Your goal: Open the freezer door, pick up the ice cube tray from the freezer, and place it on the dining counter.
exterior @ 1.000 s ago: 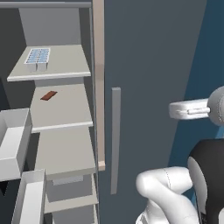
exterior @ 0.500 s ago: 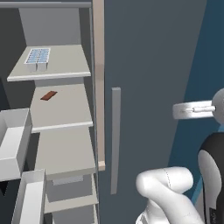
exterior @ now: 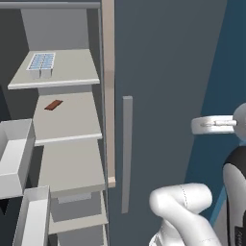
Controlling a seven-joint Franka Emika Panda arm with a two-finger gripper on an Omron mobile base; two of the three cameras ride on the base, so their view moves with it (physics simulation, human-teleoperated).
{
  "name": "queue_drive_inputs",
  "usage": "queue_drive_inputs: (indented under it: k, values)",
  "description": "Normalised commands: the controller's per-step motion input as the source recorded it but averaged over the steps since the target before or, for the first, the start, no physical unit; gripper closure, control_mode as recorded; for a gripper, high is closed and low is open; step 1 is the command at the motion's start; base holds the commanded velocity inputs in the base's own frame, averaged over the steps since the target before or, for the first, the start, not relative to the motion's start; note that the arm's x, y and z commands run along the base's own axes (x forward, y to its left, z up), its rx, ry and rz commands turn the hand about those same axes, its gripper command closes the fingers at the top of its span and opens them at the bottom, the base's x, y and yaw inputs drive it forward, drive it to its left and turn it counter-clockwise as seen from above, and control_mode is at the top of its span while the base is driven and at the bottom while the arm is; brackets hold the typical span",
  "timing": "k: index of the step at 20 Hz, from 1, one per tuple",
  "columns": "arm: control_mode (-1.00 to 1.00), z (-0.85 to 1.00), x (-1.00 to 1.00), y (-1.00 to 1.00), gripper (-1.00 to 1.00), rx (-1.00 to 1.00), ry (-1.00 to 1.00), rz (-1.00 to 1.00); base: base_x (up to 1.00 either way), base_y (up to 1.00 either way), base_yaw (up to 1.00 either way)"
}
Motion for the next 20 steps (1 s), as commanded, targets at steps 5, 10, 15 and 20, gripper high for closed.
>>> queue_drive_inputs:
  k: [5, 10, 15, 20]
  values:
    - [-1.00, 0.00, 0.03, -0.49, -1.00, 0.01, 0.06, 0.00, 0.00, 0.00, 0.00]
    - [-1.00, -0.02, 0.08, -0.07, -1.00, 0.00, 0.06, 0.00, 0.00, 0.00, 0.00]
    - [-1.00, -0.07, 0.04, 0.01, -1.00, 0.00, 0.04, 0.00, 0.00, 0.00, 0.00]
    - [-1.00, -0.03, 0.15, 0.01, -1.00, 0.00, 0.04, 0.00, 0.00, 0.00, 0.00]
